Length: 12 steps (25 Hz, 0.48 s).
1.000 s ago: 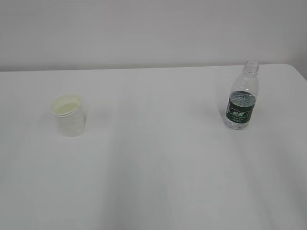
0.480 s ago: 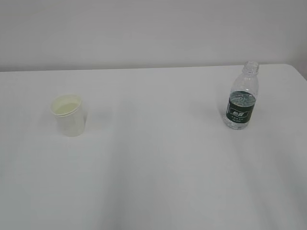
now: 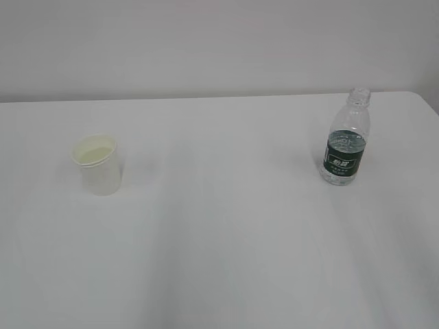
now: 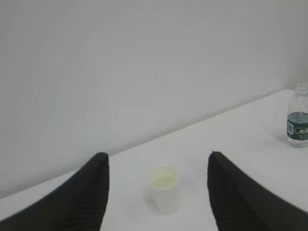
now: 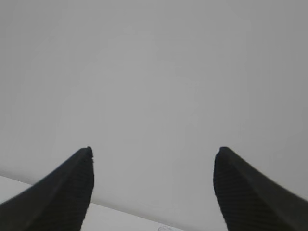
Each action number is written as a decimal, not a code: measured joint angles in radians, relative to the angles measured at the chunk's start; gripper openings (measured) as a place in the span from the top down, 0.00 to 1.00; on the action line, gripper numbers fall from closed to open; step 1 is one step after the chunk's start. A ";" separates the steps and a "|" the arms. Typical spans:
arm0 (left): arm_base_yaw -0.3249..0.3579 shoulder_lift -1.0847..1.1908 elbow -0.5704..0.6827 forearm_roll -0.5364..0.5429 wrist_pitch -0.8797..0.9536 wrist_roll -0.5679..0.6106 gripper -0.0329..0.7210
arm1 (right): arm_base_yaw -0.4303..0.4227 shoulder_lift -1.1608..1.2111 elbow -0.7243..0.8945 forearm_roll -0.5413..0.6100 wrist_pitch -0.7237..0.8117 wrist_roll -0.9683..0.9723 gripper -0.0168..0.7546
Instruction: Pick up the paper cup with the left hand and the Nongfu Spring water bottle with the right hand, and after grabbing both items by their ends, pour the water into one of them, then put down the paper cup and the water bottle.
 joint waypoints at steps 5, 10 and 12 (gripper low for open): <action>0.000 -0.002 -0.018 0.039 0.002 0.000 0.35 | 0.000 -0.019 0.000 0.000 0.000 0.024 0.21; 0.000 -0.004 -0.018 0.039 0.009 0.000 0.35 | 0.000 -0.021 0.000 0.000 0.009 0.051 0.21; 0.000 -0.004 -0.018 0.039 0.015 0.000 0.35 | 0.000 -0.021 0.000 0.000 0.009 0.051 0.21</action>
